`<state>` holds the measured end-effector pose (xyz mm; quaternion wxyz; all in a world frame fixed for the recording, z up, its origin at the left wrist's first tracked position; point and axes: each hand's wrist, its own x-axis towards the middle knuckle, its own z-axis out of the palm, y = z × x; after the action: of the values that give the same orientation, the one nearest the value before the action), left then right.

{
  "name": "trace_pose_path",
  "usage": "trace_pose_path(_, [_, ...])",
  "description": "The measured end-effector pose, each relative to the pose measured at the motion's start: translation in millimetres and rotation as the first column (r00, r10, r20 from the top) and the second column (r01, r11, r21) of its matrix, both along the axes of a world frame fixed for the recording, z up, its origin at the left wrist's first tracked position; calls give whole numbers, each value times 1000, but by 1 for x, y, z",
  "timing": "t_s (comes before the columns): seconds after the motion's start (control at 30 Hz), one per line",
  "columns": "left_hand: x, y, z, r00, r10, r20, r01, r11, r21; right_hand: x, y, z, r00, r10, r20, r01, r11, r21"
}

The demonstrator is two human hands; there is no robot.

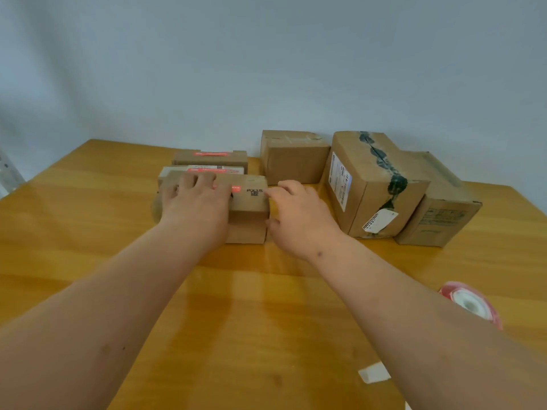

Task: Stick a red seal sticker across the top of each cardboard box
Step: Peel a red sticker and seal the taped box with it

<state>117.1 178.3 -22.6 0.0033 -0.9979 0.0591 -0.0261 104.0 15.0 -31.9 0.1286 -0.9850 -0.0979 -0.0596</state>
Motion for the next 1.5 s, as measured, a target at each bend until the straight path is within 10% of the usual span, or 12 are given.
trace_pose_path(0.57, [-110, -168, 6, 809, -585, -60, 429, 656, -621, -121, -170, 49, 970, -204, -134, 225, 958, 175])
trace_pose_path(0.93, [-156, -219, -14, 809, -587, 30, 574, 779, -252, -185, -198, 38, 962, -140, -235, 150, 988, 28])
trace_pose_path(1.17, [-150, -207, -1, 844, -530, -80, 380, 698, -607, -188, -205, 32, 973, -153, -172, 148, 988, -38])
trace_pose_path(1.5, [-141, -207, 7, 813, -578, -70, 448, 698, -559, -180, -199, 35, 983, -110, -145, 99, 992, -84])
